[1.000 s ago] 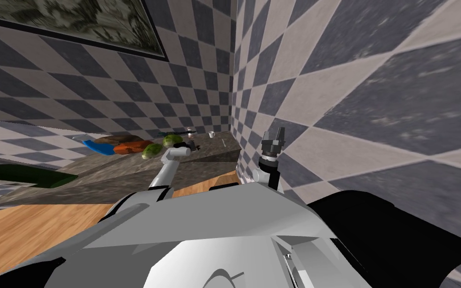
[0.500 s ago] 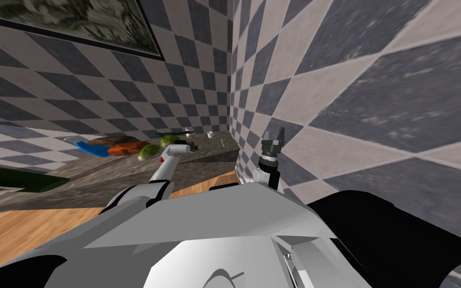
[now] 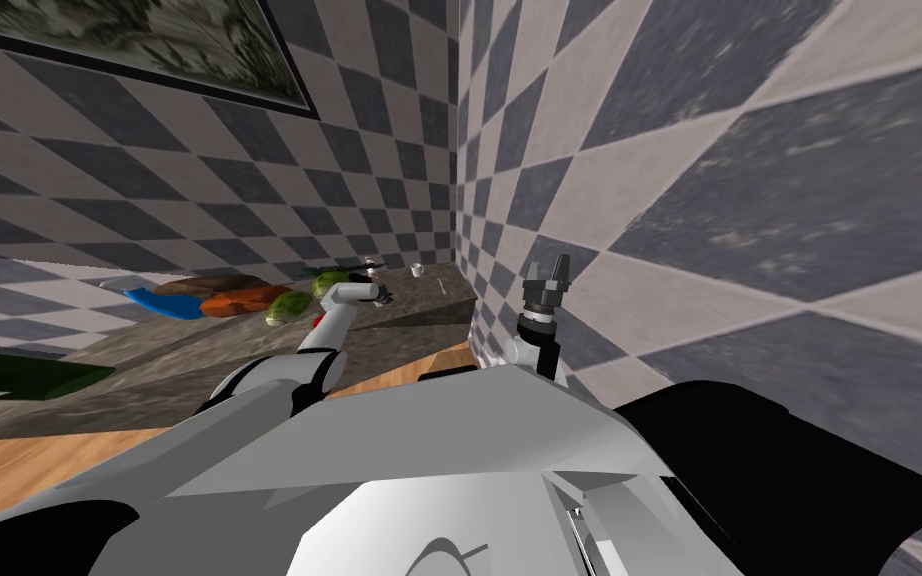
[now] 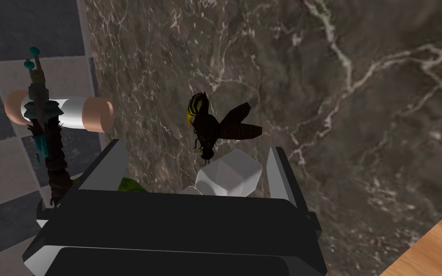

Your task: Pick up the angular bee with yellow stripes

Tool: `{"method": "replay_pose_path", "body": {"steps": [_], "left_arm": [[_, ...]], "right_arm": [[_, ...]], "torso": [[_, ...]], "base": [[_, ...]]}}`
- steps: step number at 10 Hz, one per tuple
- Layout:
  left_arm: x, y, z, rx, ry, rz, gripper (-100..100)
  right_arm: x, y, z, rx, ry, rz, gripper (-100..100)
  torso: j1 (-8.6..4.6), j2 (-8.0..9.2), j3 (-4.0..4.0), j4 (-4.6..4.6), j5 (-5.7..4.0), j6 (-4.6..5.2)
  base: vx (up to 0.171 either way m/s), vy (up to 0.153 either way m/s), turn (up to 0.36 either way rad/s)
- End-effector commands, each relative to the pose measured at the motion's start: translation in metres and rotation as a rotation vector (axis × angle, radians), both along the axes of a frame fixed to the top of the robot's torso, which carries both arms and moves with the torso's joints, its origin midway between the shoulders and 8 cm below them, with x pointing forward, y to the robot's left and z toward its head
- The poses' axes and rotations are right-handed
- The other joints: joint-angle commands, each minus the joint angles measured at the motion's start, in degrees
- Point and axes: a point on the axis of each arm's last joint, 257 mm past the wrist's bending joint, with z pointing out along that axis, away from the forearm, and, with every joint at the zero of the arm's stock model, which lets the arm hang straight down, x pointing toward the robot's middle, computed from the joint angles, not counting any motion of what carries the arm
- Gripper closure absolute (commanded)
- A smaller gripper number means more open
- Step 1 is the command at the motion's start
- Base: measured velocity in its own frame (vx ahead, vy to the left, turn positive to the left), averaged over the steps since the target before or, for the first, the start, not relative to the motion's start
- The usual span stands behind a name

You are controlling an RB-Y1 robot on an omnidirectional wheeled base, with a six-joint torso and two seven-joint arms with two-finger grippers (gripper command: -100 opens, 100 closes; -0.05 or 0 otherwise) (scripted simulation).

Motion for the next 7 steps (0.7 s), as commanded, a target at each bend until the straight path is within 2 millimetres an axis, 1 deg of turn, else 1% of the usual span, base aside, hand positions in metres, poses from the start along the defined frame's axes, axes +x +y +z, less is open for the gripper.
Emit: {"method": "replay_pose_path", "body": {"steps": [1, 3, 4, 7], "left_arm": [[-0.006, 0.004, -0.004, -0.007, 0.04, 0.017, -100], [-0.011, 0.015, -0.006, -0.022, 0.107, 0.061, -100], [-0.013, 0.015, -0.008, -0.023, 0.118, 0.062, -100], [-0.026, 0.031, -0.011, -0.039, 0.208, 0.123, -100]], "right_arm": [[0.0, 0.0, 0.0, 0.0, 0.0, 0.0, 0], [0.0, 0.0, 0.0, 0.0, 0.0, 0.0, 0], [0.0, 0.0, 0.0, 0.0, 0.0, 0.0, 0], [0.0, 0.0, 0.0, 0.0, 0.0, 0.0, 0]], "torso": [[0.0, 0.0, 0.0, 0.0, 0.0, 0.0], [0.04, -0.01, -0.01, -0.01, 0.01, -0.01], [0.03, -0.05, -0.03, -0.01, 0.01, 0.0], [0.04, -0.06, -0.04, -0.02, 0.01, -0.01]], "base": [[0.018, -0.012, -0.025], [0.026, -0.015, -0.066], [0.027, -0.011, -0.029], [0.037, -0.011, -0.063]]}}
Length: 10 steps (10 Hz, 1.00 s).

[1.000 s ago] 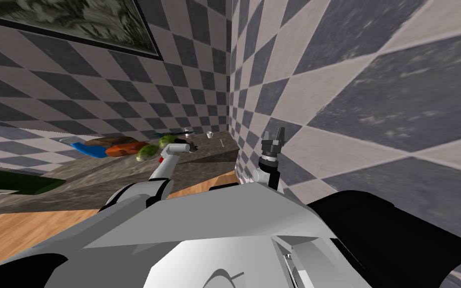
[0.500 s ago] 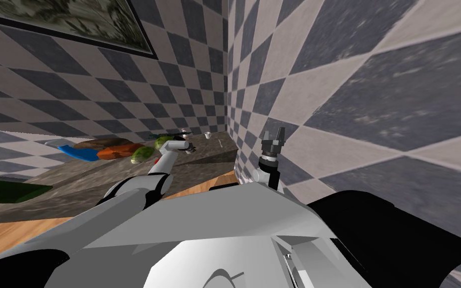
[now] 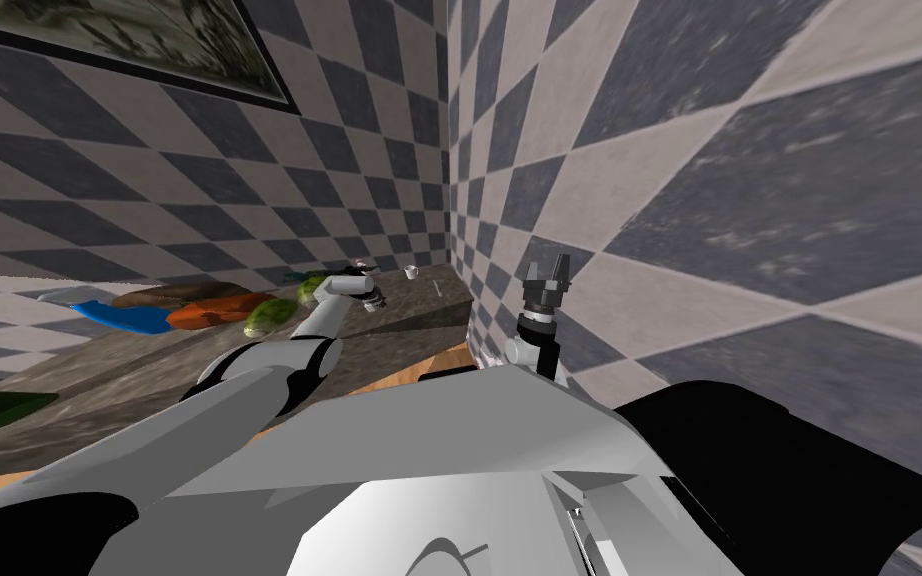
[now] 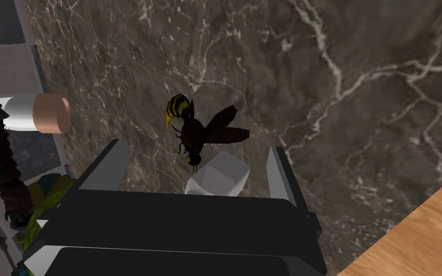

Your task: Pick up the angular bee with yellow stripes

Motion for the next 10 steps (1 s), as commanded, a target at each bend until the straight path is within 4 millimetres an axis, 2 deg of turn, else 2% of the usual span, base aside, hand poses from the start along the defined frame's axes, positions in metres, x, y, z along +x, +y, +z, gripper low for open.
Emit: {"method": "replay_pose_path", "body": {"steps": [1, 3, 4, 5, 6, 9, 10], "left_arm": [[-0.008, 0.005, -0.001, -0.007, 0.042, 0.03, -100], [-0.014, 0.013, -0.002, -0.014, 0.082, 0.06, -100], [-0.011, 0.01, -0.002, -0.011, 0.067, 0.049, -100], [-0.012, 0.011, -0.003, -0.012, 0.071, 0.052, 0], [-0.016, 0.022, -0.009, -0.013, 0.07, 0.084, -100], [-0.025, 0.044, -0.02, -0.015, 0.068, 0.149, -100], [-0.024, 0.04, -0.02, -0.015, 0.071, 0.135, -100]], "right_arm": [[0.0, 0.0, 0.0, 0.0, 0.0, 0.0, 0], [0.0, 0.0, 0.0, 0.0, 0.0, 0.0, 0], [0.0, 0.0, 0.0, 0.0, 0.0, 0.0, 0], [0.0, 0.0, 0.0, 0.0, 0.0, 0.0, 0], [0.0, 0.0, 0.0, 0.0, 0.0, 0.0, 0], [0.0, 0.001, 0.0, 0.0, -0.001, 0.003, 0], [0.0, 0.001, 0.0, 0.0, -0.001, 0.003, 0]], "torso": [[0.0, 0.0, 0.0, 0.0, 0.0, 0.0], [0.05, -0.03, -0.02, -0.01, 0.01, -0.01], [0.06, -0.08, -0.04, -0.02, 0.02, 0.0], [0.06, 0.02, 0.0, -0.01, 0.02, -0.02], [0.05, 0.11, 0.06, 0.02, 0.02, -0.02], [0.07, 0.43, 0.24, 0.09, -0.02, 0.13], [0.07, 0.44, 0.25, 0.09, -0.02, 0.1]], "base": [[0.058, 0.001, -0.072], [0.062, 0.007, -0.063], [0.034, 0.006, -0.015], [0.006, 0.001, 0.003], [-0.01, 0.04, -0.2], [-0.039, 0.078, -0.249], [-0.018, 0.035, -0.031]]}}
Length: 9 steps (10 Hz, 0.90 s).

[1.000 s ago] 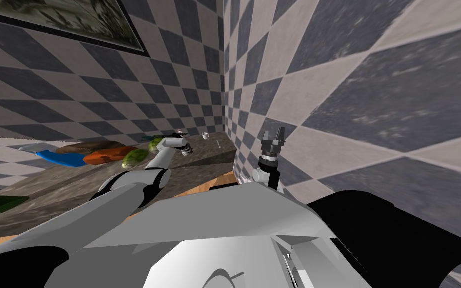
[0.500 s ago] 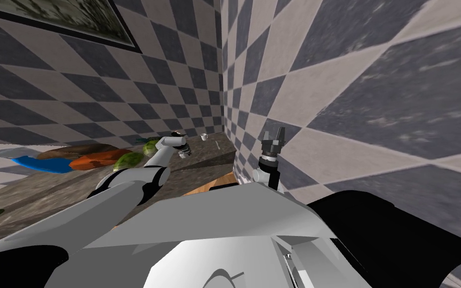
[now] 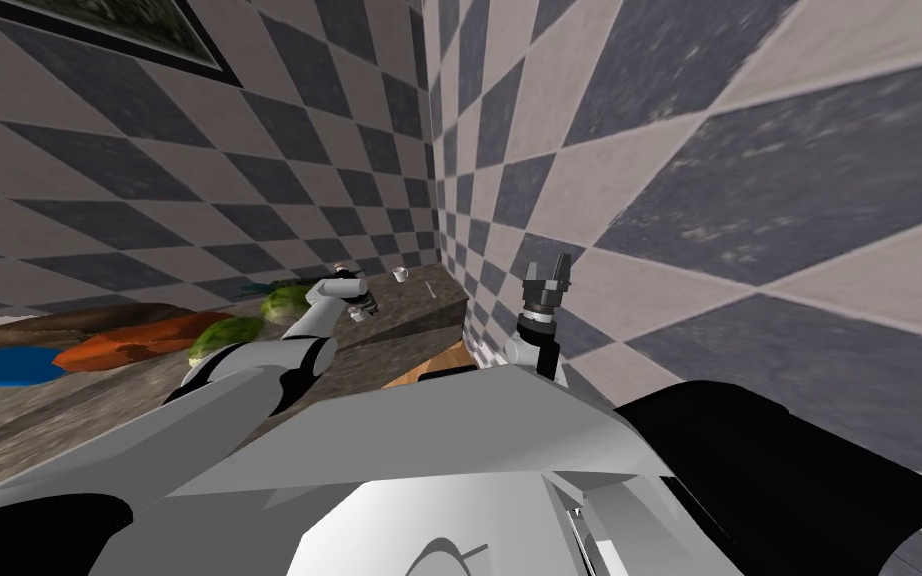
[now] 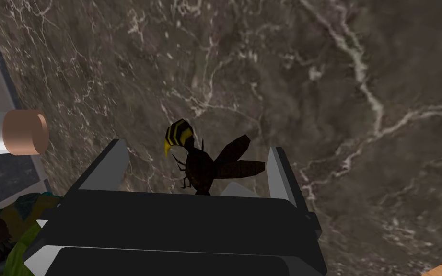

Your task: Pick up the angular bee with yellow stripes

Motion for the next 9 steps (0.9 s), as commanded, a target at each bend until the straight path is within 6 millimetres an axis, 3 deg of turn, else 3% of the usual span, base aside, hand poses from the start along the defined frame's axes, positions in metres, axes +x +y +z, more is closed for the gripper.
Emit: {"method": "replay_pose_path", "body": {"steps": [1, 5, 6, 7, 9], "left_arm": [[0.0, 0.0, 0.0, 0.0, 0.0, 0.0, 100], [-0.001, -0.004, -0.002, -0.003, 0.009, -0.01, 100], [-0.001, -0.004, -0.002, -0.002, 0.01, -0.009, 0], [0.004, -0.008, 0.006, 0.0, 0.0, -0.021, 100], [0.011, -0.027, 0.016, 0.0, 0.001, -0.075, 100]], "right_arm": [[0.0, 0.0, 0.0, 0.0, 0.0, 0.0, 0], [0.0, 0.0, 0.0, 0.0, 0.0, 0.0, 0], [0.0, 0.0, 0.0, 0.0, 0.0, 0.0, 0], [0.0, 0.0, 0.0, 0.0, 0.0, 0.0, 0], [0.0, 0.0, 0.0, 0.0, 0.0, 0.0, 0]], "torso": [[0.0, 0.0, 0.0, 0.0, 0.0, 0.0], [-0.21, -0.27, -0.18, -0.08, -0.03, -0.15], [-0.21, -0.31, -0.2, -0.08, -0.03, -0.15], [-0.2, -0.33, -0.21, -0.09, -0.03, -0.15], [-0.43, -0.39, -0.23, -0.09, -0.09, -0.25]], "base": [[-0.003, 0.007, 0.006], [-0.001, 0.001, -0.005], [0.0, 0.0, 0.0], [0.014, -0.044, 0.232], [0.047, -0.088, 0.315]]}}
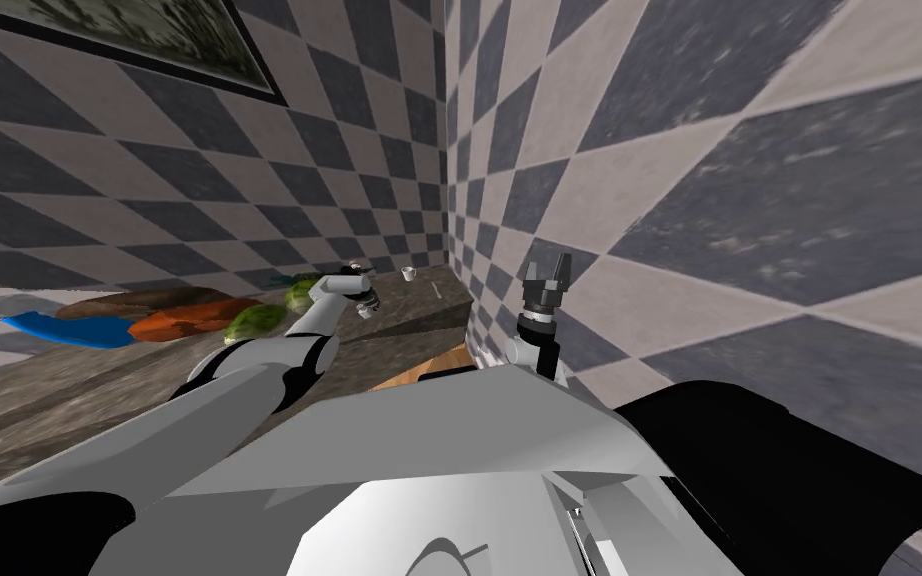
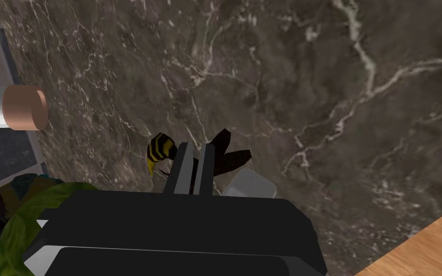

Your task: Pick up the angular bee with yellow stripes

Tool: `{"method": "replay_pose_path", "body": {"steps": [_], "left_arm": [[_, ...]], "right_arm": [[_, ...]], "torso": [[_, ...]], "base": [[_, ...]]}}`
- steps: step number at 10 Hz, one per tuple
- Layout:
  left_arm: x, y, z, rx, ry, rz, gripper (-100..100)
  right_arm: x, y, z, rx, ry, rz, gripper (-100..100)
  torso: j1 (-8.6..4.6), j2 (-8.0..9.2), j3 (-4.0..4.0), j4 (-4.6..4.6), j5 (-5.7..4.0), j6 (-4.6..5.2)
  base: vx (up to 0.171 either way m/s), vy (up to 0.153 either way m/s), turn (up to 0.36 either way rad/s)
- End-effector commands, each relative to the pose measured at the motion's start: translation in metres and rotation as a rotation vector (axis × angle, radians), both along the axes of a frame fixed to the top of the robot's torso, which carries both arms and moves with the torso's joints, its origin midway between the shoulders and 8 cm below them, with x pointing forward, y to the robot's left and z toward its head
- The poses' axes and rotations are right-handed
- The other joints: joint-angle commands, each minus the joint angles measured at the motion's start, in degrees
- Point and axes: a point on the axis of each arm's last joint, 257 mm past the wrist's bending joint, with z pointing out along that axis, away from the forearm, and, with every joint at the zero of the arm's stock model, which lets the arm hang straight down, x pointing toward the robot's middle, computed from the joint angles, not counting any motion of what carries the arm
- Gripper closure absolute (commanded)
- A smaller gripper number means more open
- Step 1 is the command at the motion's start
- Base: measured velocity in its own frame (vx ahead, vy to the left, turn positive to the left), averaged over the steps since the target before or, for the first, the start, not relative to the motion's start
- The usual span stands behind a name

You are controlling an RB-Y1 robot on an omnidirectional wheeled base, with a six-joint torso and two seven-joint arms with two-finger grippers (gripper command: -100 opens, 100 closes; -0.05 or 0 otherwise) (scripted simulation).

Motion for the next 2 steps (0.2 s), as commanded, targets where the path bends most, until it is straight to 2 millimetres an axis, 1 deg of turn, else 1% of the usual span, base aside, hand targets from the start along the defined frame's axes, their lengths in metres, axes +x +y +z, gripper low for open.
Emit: {"method": "replay_pose_path", "body": {"steps": [1, 2], "left_arm": [[0.0, 0.0, 0.0, 0.0, 0.0, 0.0, 100], [-0.0004, -0.0006, 0.0003, 0.001, 0.003, -0.003, 0]], "right_arm": [[0.0, 0.0, 0.0, 0.0, 0.0, 0.0, 0], [0.0, 0.0001, 0.0001, 0.0, 0.0, 0.0, 0]], "torso": [[0.0, 0.0, 0.0, 0.0, 0.0, 0.0], [0.13, 0.03, 0.0, -0.01, 0.04, 0.09]], "base": [[0.024, -0.045, 0.068], [0.003, -0.008, -0.009]]}}
